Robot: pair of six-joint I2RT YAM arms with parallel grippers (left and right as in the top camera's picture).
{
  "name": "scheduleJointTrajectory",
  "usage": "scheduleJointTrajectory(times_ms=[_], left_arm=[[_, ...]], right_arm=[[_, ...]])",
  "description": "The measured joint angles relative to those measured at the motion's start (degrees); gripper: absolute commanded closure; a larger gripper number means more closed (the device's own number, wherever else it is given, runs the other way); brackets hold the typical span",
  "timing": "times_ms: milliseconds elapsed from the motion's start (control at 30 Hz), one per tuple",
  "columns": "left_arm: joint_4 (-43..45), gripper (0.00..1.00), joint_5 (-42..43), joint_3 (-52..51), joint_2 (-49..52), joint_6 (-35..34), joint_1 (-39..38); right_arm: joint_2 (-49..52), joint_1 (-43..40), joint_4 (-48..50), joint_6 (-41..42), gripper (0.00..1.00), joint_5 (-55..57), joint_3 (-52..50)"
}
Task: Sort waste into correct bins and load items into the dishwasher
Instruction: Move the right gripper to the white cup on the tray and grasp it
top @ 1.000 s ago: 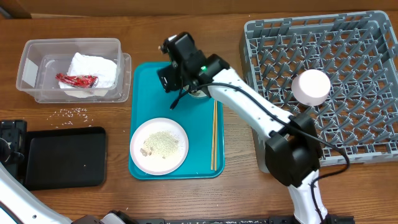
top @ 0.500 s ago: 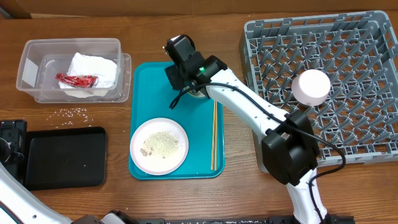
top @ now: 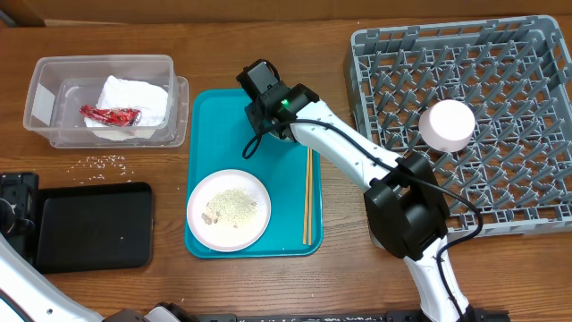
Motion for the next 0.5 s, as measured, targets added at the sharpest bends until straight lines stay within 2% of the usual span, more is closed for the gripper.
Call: scheduleJointTrajectory(times_ms=[233,500], left_arm=[[-0.02,0.00,0.00,0.00,0.00,0.00,0.00],[0.00,0.00,0.00,0.00,0.00,-0.02,0.00]], right_arm=[[0.00,0.00,-0.61,0.20,0.96,0.00,0.00],[0.00,0.00,-1.70,0.61,0.96,0.07,0.57]])
